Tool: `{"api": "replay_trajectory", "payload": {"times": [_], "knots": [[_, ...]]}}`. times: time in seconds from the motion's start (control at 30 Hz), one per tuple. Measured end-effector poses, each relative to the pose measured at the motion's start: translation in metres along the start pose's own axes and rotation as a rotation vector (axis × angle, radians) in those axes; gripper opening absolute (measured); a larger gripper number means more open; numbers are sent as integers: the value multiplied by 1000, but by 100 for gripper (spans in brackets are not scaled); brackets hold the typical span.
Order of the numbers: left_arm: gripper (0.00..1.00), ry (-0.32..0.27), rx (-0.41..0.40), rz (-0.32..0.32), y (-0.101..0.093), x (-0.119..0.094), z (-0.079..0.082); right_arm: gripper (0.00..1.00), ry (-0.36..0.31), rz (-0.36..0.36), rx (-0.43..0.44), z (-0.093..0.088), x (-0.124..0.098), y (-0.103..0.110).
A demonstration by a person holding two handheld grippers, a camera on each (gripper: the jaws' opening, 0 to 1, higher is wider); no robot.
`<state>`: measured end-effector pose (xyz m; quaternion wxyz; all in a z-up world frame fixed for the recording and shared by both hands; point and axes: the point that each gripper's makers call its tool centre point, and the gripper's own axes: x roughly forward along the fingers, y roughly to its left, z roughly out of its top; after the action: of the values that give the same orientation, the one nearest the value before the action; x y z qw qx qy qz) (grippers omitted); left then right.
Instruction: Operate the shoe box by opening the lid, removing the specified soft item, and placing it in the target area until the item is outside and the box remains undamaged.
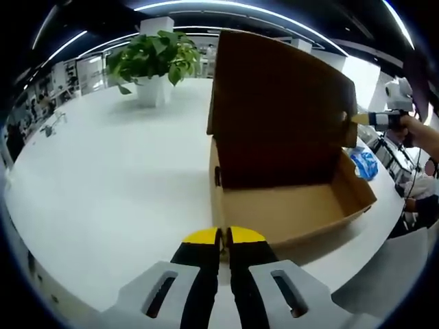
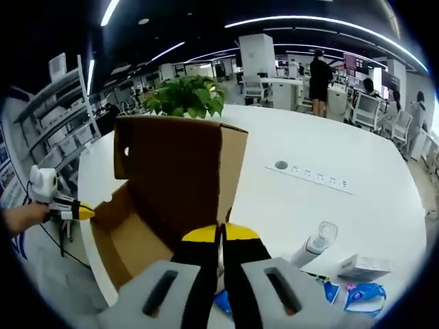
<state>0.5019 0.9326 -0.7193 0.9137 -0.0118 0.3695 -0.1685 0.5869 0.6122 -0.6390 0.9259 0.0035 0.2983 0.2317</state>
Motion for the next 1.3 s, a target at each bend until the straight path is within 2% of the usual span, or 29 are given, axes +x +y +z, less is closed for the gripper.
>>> {"api": "replay_trajectory", "payload": {"times": [1.13,1.3], "knots": [[1,-19,-11,-13,-1,0,0,0,-63,-26,18,-16,-17,15],[1,-28,-37,-15,0,0,1,0,-78,-34,35,-18,-19,16]]}}
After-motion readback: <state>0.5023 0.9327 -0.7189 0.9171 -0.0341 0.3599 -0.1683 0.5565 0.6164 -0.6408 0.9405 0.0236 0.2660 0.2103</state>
